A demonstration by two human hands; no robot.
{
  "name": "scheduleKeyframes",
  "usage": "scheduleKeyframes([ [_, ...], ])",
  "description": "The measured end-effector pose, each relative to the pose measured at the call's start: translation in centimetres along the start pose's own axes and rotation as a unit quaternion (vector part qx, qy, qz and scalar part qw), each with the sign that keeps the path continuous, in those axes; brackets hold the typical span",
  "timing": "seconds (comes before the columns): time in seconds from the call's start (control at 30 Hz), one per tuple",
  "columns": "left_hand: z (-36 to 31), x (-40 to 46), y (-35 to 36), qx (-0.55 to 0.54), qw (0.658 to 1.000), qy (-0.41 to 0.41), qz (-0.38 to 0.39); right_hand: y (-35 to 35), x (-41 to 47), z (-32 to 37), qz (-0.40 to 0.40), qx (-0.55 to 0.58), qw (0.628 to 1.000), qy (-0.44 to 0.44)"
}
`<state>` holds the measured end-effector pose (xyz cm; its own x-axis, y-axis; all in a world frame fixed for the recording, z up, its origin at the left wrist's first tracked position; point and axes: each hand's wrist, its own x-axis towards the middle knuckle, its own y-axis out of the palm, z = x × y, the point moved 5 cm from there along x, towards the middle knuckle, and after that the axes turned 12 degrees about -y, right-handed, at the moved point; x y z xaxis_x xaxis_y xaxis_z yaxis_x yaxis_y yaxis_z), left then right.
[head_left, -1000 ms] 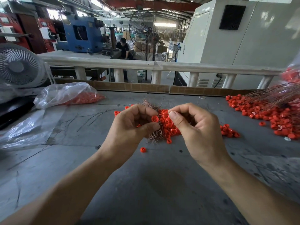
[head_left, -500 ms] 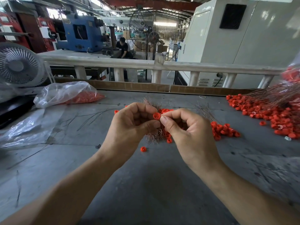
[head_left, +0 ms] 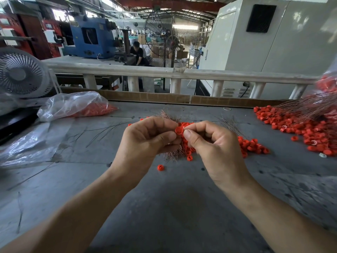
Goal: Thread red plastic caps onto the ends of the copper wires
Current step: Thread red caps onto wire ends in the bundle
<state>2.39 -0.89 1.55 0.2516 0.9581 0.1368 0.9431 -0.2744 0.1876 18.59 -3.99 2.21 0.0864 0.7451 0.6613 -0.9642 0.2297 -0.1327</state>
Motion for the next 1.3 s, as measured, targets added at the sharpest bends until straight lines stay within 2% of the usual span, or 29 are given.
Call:
scheduleKeyframes([
  [0.43,0.5,0.2,0.0,-0.021,0.998,-0.038,0.045,0.4,-0.1,-0.9,0.036,0.077,0.994,0.070],
  [0.63,0.3,0.2,-0.3,-0.013,0.999,-0.023,0.038,0.8,-0.3,-1.3,0.056,0.111,0.986,0.112],
  [0.83,-0.2,0.2,-0.6,0.005,0.999,-0.026,0.047,1.1,-0.4,-1.5,0.094,0.151,0.975,0.133],
  [1.0,-0.3,0.5,-0.9,-0.029,0.997,-0.048,0.058,1.8,-0.9,-2.6,0.106,0.195,0.955,0.194],
  [1.07,-0.5,0.6,-1.2,-0.034,0.996,-0.053,0.063,1.8,-1.1,-3.1,0.125,0.103,0.972,0.172],
  [1.13,-0.6,0.7,-1.6,-0.033,0.996,-0.058,0.064,2.3,-1.4,-3.2,0.185,-0.041,0.977,0.099],
  [1.3,-0.6,0.6,-1.9,-0.017,0.996,-0.062,0.066,4.2,-2.0,-2.8,0.264,-0.203,0.943,-0.014],
])
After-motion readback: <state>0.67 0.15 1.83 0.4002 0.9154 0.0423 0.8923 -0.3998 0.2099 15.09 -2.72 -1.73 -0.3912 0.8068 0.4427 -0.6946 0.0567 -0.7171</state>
